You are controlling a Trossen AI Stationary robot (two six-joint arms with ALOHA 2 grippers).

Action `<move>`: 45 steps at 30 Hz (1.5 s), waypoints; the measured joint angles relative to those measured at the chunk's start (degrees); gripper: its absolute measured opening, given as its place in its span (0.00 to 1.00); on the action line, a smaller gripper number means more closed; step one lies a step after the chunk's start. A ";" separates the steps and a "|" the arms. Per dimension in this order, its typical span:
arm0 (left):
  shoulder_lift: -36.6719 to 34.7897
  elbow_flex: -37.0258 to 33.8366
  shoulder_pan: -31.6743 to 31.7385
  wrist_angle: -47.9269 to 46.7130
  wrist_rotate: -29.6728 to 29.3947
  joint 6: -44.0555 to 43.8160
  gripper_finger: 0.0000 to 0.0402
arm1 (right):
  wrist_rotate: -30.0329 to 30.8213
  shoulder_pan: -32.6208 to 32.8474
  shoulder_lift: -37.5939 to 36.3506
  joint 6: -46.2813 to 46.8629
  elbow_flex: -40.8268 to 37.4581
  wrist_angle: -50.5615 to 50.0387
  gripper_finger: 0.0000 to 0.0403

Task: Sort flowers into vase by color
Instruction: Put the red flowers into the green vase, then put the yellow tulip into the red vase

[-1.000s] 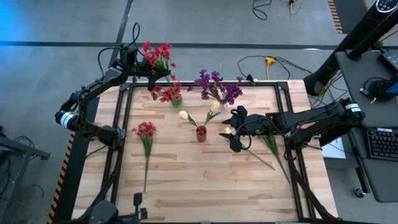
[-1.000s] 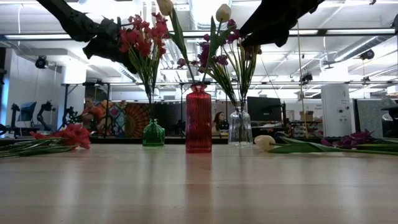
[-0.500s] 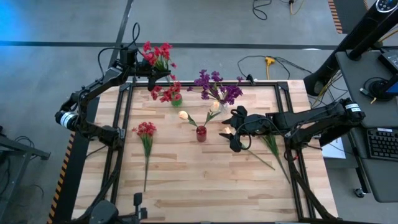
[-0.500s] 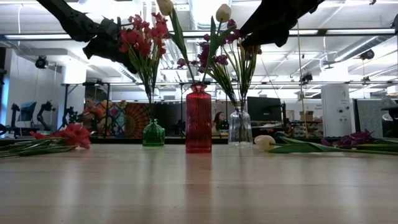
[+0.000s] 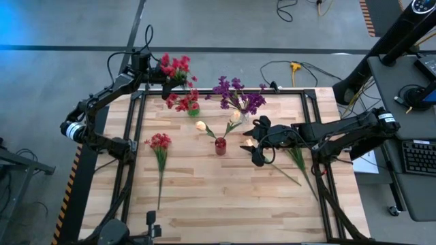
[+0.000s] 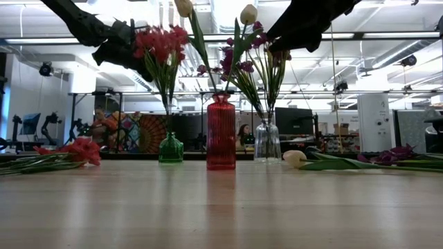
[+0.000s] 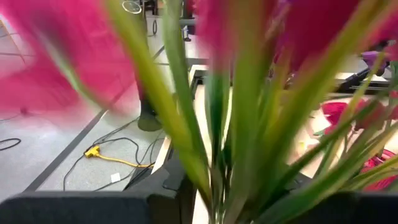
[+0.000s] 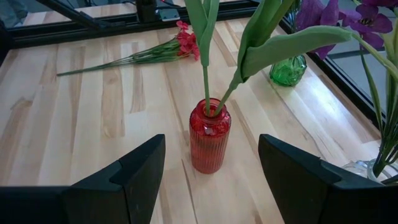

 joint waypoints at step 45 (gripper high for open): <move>-10.98 1.40 0.39 -21.58 -15.92 1.32 0.64 | -0.02 0.00 0.00 -0.98 0.00 -0.93 0.62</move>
